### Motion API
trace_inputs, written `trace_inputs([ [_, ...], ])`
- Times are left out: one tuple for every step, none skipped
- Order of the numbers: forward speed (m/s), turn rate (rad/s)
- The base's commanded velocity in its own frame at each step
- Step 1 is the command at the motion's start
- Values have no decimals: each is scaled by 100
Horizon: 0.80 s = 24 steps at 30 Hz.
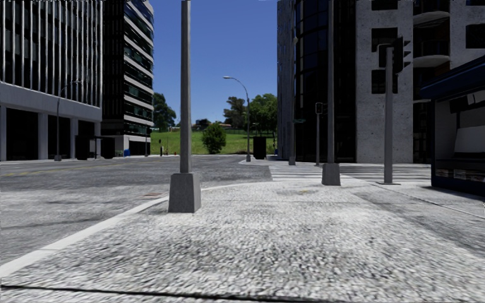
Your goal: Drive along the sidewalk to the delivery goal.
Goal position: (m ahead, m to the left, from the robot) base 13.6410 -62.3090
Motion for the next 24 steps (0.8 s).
trace_inputs([
  [200, -41],
  [200, -41],
  [200, -41],
  [200, -42],
  [200, -42],
  [200, -42],
  [200, -42],
  [200, -42],
  [200, -42],
  [200, -42],
  [200, -42],
  [200, -42],
  [200, -42],
  [200, -42],
  [200, -42],
  [200, -42],
  [200, -42],
  [200, -42],
  [200, -42],
  [200, -42],
  [200, -42],
  [200, -42],
  [200, -42],
  [200, -36],
])
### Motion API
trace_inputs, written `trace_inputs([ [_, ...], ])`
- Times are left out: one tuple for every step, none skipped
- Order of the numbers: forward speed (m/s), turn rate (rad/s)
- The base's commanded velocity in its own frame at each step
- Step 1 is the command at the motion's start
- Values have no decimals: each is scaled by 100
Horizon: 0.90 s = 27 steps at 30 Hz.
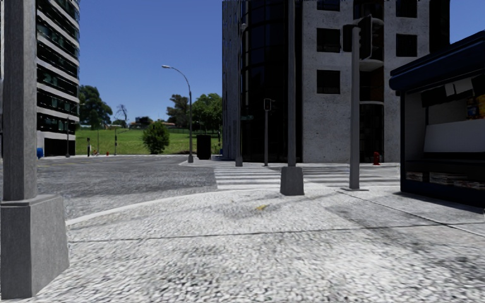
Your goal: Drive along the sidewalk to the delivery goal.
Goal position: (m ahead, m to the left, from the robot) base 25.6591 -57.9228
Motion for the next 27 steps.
trace_inputs([
  [200, 0],
  [200, 0],
  [200, 0],
  [200, 0],
  [200, 0],
  [200, 0],
  [200, 0],
  [200, 0],
  [200, 0],
  [200, 0],
  [200, 0],
  [200, 0],
  [200, 0],
  [200, 0],
  [200, 0],
  [200, 0],
  [200, 0],
  [200, 0],
  [200, 0],
  [200, 0],
  [200, 0],
  [200, 0],
  [200, 0],
  [200, 0],
  [200, 0],
  [200, 0],
  [200, 0],
])
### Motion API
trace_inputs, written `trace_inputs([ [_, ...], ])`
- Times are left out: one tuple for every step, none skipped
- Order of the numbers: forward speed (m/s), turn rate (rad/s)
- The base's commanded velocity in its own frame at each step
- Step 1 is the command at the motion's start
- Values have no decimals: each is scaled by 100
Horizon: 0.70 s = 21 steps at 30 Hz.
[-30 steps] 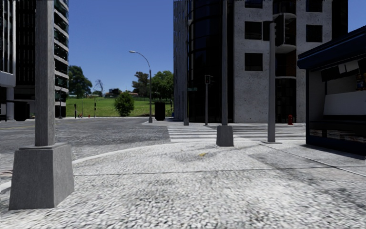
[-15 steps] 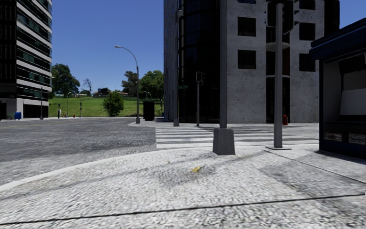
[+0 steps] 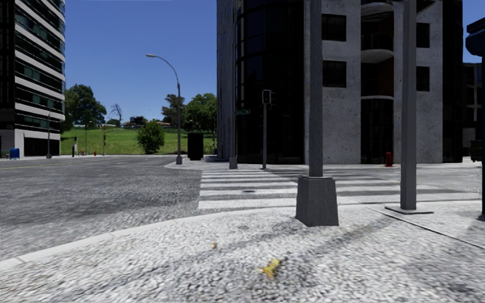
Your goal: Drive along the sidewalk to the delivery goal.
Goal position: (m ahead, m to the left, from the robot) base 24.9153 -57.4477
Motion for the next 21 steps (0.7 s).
trace_inputs([
  [200, 0],
  [200, 0],
  [200, 0],
  [200, 0],
  [200, 0],
  [200, 0],
  [200, 0],
  [200, 0],
  [200, 0],
  [200, 0],
  [200, 0],
  [200, 0],
  [200, 0],
  [200, 0],
  [200, 0],
  [200, 0],
  [200, 0],
  [200, 0],
  [200, 0],
  [200, 0],
  [200, 0],
])
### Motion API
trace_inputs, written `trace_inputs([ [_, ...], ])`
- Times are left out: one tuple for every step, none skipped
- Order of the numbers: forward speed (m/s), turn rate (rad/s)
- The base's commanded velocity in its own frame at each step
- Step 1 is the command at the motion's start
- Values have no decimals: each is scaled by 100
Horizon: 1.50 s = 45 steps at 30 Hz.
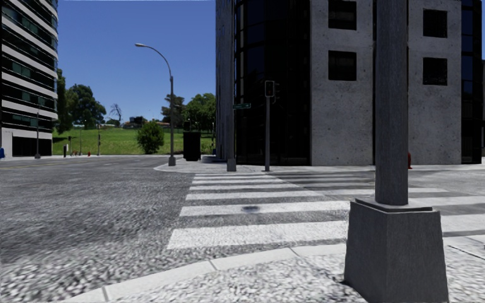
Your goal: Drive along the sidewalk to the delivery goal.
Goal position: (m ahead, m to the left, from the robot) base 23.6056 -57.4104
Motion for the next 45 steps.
trace_inputs([
  [200, 0],
  [200, 0],
  [200, 0],
  [200, 0],
  [200, 0],
  [200, 0],
  [200, 0],
  [200, 0],
  [200, 0],
  [200, 0],
  [200, 0],
  [200, 0],
  [200, 0],
  [200, 0],
  [200, 0],
  [200, 0],
  [197, 0],
  [182, -6],
  [165, -14],
  [156, -17],
  [156, -17],
  [154, -17],
  [150, -17],
  [147, -17],
  [146, -18],
  [146, -18],
  [146, -18],
  [146, -20],
  [146, -21],
  [145, -22],
  [145, -22],
  [145, -23],
  [145, -26],
  [145, -29],
  [145, -31],
  [145, -31],
  [145, -32],
  [145, -32],
  [145, -35],
  [145, -37],
  [145, -39],
  [145, -39],
  [145, -39],
  [145, -39],
  [145, -39],
])
